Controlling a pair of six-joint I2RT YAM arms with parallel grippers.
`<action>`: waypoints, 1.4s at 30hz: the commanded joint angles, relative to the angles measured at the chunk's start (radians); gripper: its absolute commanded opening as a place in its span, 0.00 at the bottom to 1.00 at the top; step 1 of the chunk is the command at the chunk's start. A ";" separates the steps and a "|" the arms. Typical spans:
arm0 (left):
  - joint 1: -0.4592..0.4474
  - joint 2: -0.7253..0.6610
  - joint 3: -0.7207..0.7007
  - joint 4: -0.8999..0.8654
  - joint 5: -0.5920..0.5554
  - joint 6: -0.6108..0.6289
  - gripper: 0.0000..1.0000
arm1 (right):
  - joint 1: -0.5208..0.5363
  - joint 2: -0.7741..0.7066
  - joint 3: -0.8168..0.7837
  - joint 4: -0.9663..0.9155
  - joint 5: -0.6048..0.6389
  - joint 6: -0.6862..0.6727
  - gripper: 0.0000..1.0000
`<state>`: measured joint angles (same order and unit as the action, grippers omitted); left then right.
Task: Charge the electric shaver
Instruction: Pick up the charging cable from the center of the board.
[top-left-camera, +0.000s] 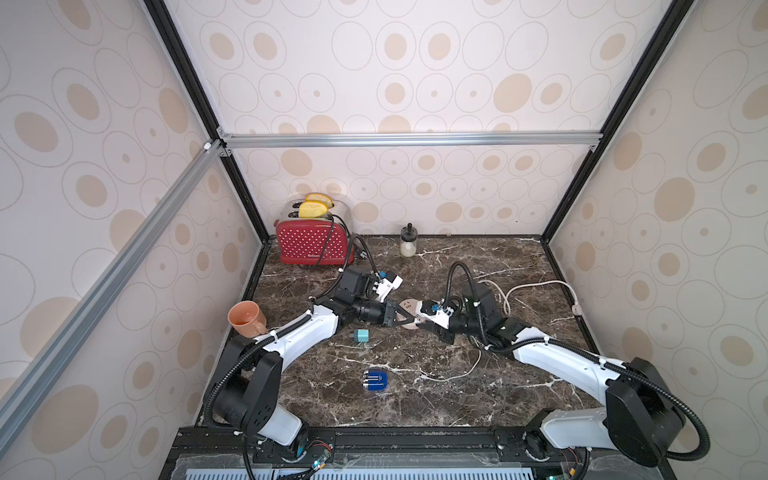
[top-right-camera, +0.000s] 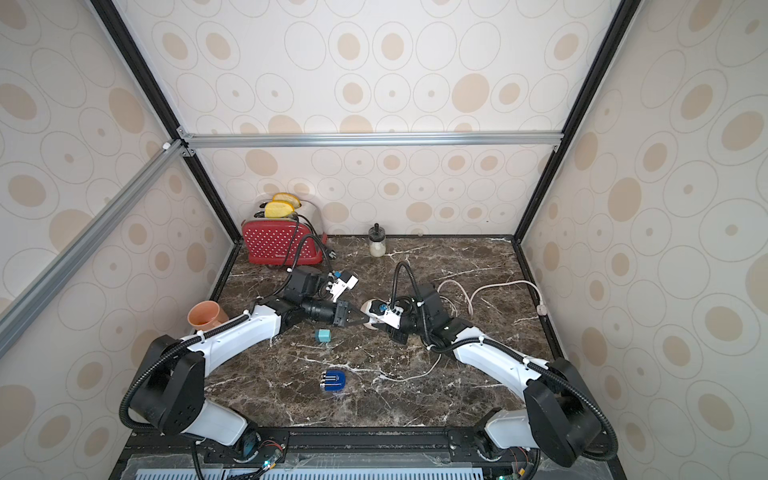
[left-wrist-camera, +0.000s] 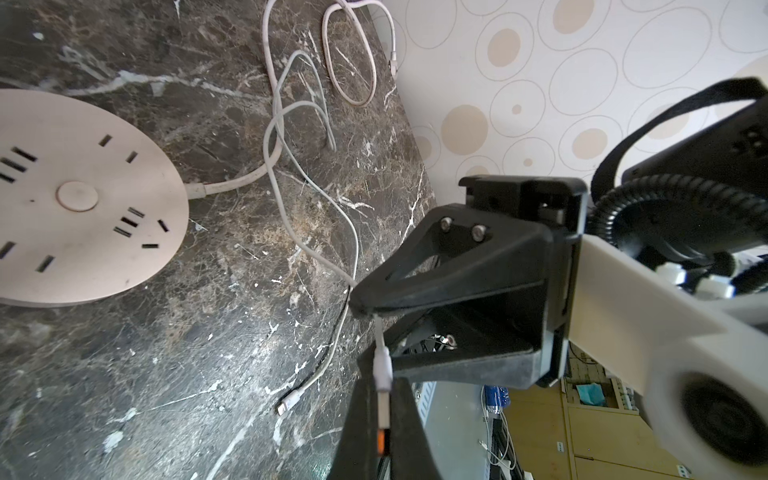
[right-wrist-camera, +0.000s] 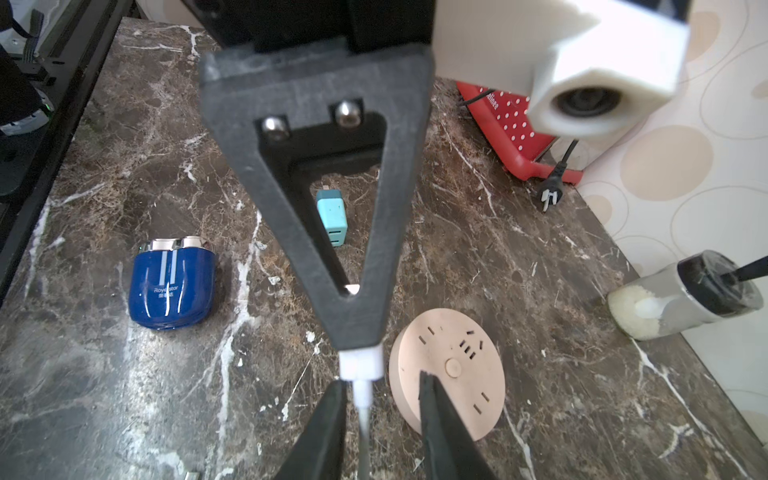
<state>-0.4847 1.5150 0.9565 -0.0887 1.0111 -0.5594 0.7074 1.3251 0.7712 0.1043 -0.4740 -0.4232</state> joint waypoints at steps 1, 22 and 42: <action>-0.006 0.008 0.049 -0.014 0.022 0.031 0.00 | -0.003 -0.011 0.015 -0.002 -0.039 0.008 0.28; -0.006 0.015 0.079 -0.084 0.054 0.091 0.00 | -0.003 -0.015 -0.001 0.045 -0.036 0.051 0.00; 0.176 -0.392 -0.002 -0.537 -0.634 0.809 0.93 | -0.056 0.078 0.319 -0.652 -0.077 0.002 0.00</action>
<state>-0.3065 1.1198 0.9981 -0.5415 0.5243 0.0010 0.6556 1.3769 1.0550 -0.4000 -0.5224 -0.3908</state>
